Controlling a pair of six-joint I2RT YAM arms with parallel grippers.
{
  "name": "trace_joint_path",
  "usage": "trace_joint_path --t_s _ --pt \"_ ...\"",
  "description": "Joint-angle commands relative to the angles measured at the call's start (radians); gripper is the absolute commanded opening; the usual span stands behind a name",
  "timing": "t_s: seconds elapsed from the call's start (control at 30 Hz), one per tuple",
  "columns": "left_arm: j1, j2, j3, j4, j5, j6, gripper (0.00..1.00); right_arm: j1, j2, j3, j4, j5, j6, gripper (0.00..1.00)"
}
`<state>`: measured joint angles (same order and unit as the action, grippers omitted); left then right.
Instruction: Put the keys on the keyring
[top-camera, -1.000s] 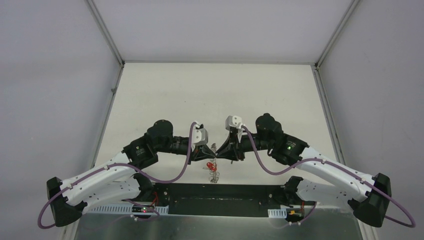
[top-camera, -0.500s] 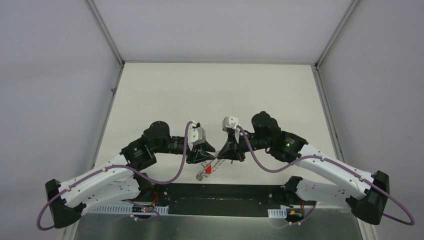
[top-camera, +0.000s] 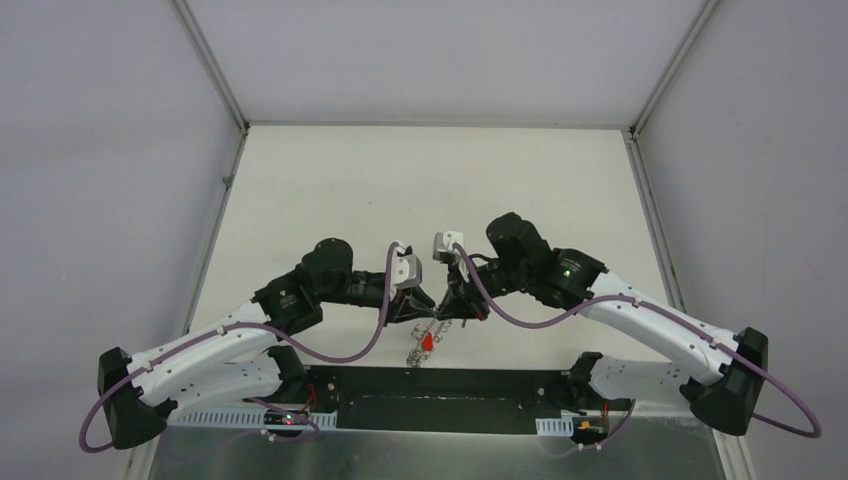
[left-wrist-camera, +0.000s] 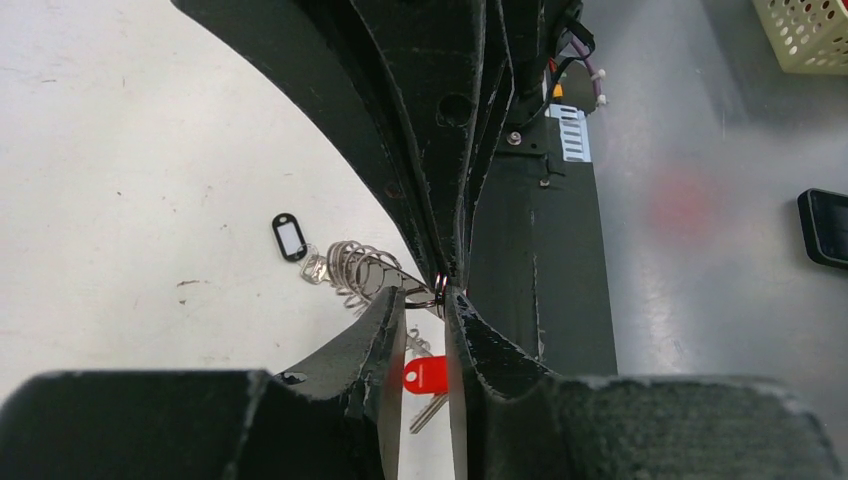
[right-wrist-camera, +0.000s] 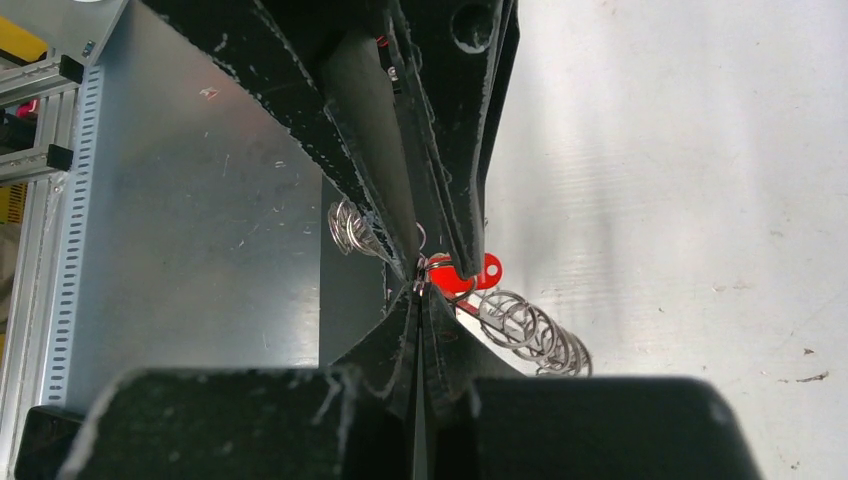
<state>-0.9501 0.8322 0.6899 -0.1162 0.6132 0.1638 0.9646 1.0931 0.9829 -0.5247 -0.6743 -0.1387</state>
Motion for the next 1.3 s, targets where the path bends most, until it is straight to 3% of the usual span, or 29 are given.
trace_joint_path --t_s 0.0,0.2,0.57,0.9,1.03,1.27 --pt "-0.008 0.012 0.051 -0.025 0.026 0.033 0.18 0.004 0.001 0.078 0.001 -0.014 -0.013 0.0" --pt "-0.008 0.003 0.071 -0.08 0.008 0.054 0.31 0.004 0.007 0.088 -0.011 -0.002 -0.013 0.0" --pt "-0.008 -0.142 0.002 -0.093 -0.039 -0.001 0.33 0.003 0.003 0.082 0.015 0.009 -0.004 0.0" --pt "-0.008 -0.069 0.01 -0.088 -0.017 -0.088 0.36 0.004 0.004 0.083 0.025 0.005 0.006 0.0" --pt "-0.008 -0.024 0.031 -0.075 -0.014 -0.103 0.35 0.004 0.0 0.078 0.027 0.007 0.01 0.0" --pt "-0.009 0.019 0.04 -0.012 0.017 -0.112 0.23 0.004 -0.003 0.075 0.036 0.008 0.014 0.0"
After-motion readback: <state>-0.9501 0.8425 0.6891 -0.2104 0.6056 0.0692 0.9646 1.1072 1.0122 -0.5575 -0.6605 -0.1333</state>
